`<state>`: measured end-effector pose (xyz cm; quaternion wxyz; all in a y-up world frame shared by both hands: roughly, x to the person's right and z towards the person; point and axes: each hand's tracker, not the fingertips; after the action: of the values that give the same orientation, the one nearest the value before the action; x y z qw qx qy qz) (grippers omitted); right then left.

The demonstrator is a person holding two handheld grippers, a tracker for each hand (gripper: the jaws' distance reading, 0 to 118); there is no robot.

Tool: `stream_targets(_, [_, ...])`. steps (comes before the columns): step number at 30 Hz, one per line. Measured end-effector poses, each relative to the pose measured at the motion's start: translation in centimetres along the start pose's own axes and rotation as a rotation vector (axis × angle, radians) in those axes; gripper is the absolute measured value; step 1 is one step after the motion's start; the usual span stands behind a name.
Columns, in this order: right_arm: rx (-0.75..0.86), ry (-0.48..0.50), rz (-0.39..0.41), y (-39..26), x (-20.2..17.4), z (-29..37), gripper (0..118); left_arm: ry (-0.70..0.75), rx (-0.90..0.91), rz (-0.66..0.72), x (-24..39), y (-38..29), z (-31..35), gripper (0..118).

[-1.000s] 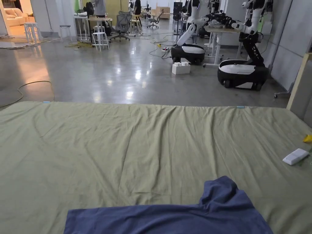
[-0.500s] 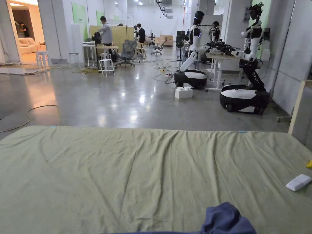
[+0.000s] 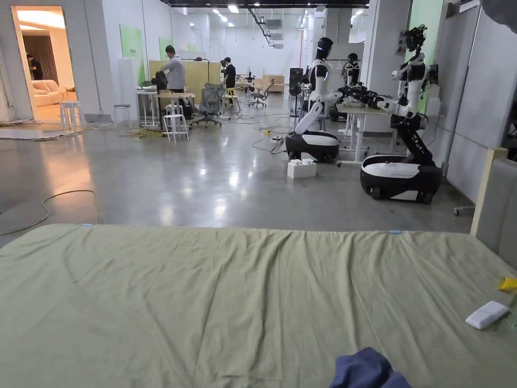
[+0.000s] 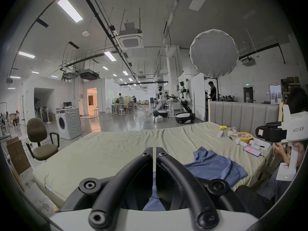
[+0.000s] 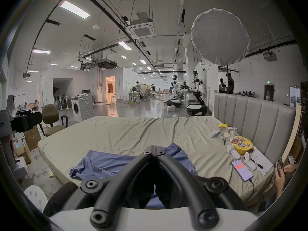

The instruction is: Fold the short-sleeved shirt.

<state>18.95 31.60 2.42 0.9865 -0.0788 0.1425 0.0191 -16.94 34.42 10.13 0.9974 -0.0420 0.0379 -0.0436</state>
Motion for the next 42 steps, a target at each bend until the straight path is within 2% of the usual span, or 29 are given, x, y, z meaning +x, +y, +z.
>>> stream_targets(6, [0.019, 0.004, -0.004, 0.3, -0.1, -0.5, 0, -0.033, -0.007, 0.045, -0.7, 0.4, -0.5, 3])
stream_targets(7, [-0.001, 0.005, -0.027, 0.1, -0.1, -0.7, 0, -0.033, -0.009, 0.046, -0.7, 0.3, -0.6, 3])
stream_targets(13, [-0.021, -0.001, -0.013, -0.2, -0.1, -1.6, 0, -0.032, -0.041, 0.078, -1.5, -0.1, -0.9, 3])
stream_targets(18, [-0.053, 0.026, -0.048, -0.7, 0.1, -2.4, 0, -0.025, -0.091, 0.125, -2.5, -1.3, -1.9, 3])
stream_targets(21, [-0.074, 0.030, -0.048, -1.1, 0.1, -3.1, 0, -0.007, -0.132, 0.178, -3.8, -2.1, -3.8, 3])
stream_targets(25, [-0.105, 0.050, -0.048, -1.7, 0.3, -3.8, 0, -0.091, -0.256, 0.358, -7.3, -5.9, -10.4, 12])
stream_targets(27, [-0.130, 0.055, -0.045, -2.3, 0.4, -4.2, 0, -0.052, -0.356, 0.380, -9.0, -7.9, -14.8, 33])
stream_targets(28, [-0.144, 0.047, -0.042, -2.6, 0.4, -4.4, 0, -0.041, -0.402, 0.404, -9.9, -9.1, -17.5, 49])
stream_targets(29, [-0.154, 0.043, -0.047, -2.8, 0.4, -4.5, 0, -0.052, -0.436, 0.428, -10.7, -10.1, -20.0, 75])
stream_targets(30, [-0.171, 0.040, -0.059, -3.2, 0.6, -4.7, 0, -0.080, -0.483, 0.436, -11.5, -11.2, -23.0, 87])
stream_targets(31, [-0.195, 0.037, -0.077, -3.5, 0.9, -4.9, 0, -0.073, -0.545, 0.473, -12.4, -12.3, -25.9, 89])
stream_targets(33, [-0.222, 0.020, -0.088, -3.9, 1.4, -5.2, 0, 0.020, -0.645, 0.488, -13.5, -13.9, -30.2, 89])
stream_targets(37, [-0.271, -0.029, -0.073, -4.4, 2.3, -5.3, 0, 0.025, -0.871, 0.599, -15.6, -18.1, -37.1, 89])
stream_targets(39, [-0.315, -0.051, -0.046, -4.7, 2.7, -5.6, 0, 0.094, -0.869, 0.615, -16.2, -19.8, -38.4, 85])
stream_targets(40, [-0.319, -0.076, -0.007, -4.9, 2.7, -5.6, 0, 0.122, -0.878, 0.601, -16.2, -20.3, -39.0, 81])
stream_targets(41, [-0.326, -0.092, 0.013, -4.9, 2.6, -5.6, 0, 0.120, -0.880, 0.590, -16.1, -20.5, -39.4, 60])
stream_targets(42, [-0.335, -0.096, 0.014, -5.0, 2.5, -5.6, 0, 0.109, -0.898, 0.529, -15.4, -20.7, -39.3, 46])
